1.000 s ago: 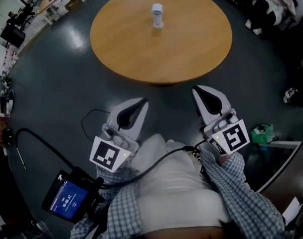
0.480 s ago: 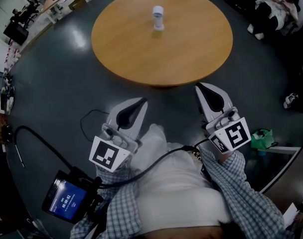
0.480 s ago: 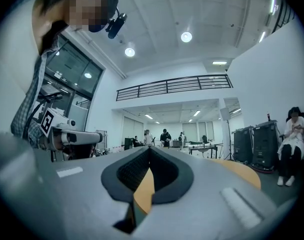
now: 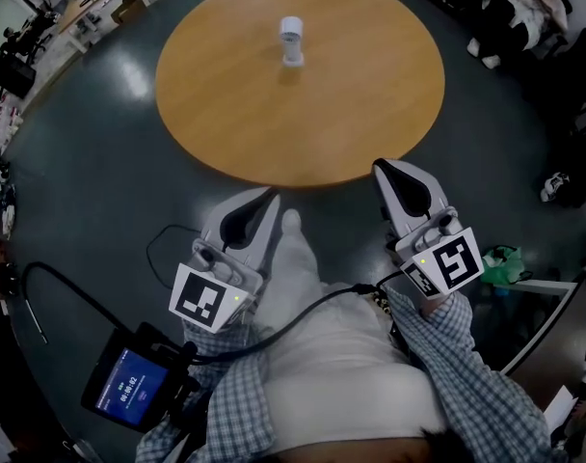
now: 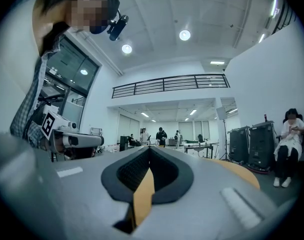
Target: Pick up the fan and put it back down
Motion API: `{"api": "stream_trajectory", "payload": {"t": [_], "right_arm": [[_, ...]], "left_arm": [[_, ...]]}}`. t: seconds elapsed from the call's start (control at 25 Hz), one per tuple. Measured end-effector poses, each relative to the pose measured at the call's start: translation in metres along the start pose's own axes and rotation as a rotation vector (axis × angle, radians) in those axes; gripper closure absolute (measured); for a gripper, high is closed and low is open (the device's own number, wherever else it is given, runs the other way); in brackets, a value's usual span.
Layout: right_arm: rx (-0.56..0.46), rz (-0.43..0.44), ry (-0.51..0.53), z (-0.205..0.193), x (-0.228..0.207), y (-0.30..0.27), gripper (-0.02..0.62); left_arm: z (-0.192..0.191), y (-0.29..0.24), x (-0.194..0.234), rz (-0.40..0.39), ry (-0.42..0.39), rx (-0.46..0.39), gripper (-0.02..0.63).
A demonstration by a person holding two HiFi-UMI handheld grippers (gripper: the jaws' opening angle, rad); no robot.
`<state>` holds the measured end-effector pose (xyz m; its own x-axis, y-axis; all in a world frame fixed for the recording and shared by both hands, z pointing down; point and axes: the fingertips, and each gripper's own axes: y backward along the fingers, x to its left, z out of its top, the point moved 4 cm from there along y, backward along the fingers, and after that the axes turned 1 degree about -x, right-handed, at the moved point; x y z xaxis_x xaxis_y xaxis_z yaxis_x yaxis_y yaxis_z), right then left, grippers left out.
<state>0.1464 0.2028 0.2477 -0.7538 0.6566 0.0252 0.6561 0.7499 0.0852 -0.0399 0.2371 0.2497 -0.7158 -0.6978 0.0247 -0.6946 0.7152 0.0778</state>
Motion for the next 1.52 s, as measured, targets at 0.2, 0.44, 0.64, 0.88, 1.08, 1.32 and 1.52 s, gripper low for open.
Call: {"api": "stream_trajectory", "payload": {"t": [0.2,0.44,0.64,0.88,1.08,1.32,1.52], "right_arm": [[0.017,-0.025,0.009,-0.008,-0.031,-0.032,0.592],[0.026,-0.072,0.019,-0.004,-0.062,-0.087,0.592],[0.042,-0.117,0.026,-0.01,-0.092,-0.123,0.592],[0.084,-0.122,0.025,-0.037,-0.126,-0.167,0.592],[0.129,-0.088,0.02,-0.061,-0.144,-0.194,0.592],[0.165,-0.009,0.022,-0.08,-0.149,-0.206,0.592],[0.217,0.107,0.049,-0.106,-0.146,-0.22,0.591]], "left_arm": [[-0.008,-0.039,0.036,-0.026,0.012,0.006,0.607],[-0.007,-0.073,0.096,-0.063,0.031,0.026,0.607],[-0.013,-0.103,0.134,-0.094,0.033,0.033,0.607],[-0.038,-0.136,0.177,-0.109,0.077,0.052,0.607],[-0.063,-0.155,0.199,-0.111,0.105,0.084,0.607],[-0.064,-0.15,0.201,-0.089,0.115,0.102,0.607],[-0.061,-0.145,0.209,-0.04,0.158,0.095,0.607]]}}
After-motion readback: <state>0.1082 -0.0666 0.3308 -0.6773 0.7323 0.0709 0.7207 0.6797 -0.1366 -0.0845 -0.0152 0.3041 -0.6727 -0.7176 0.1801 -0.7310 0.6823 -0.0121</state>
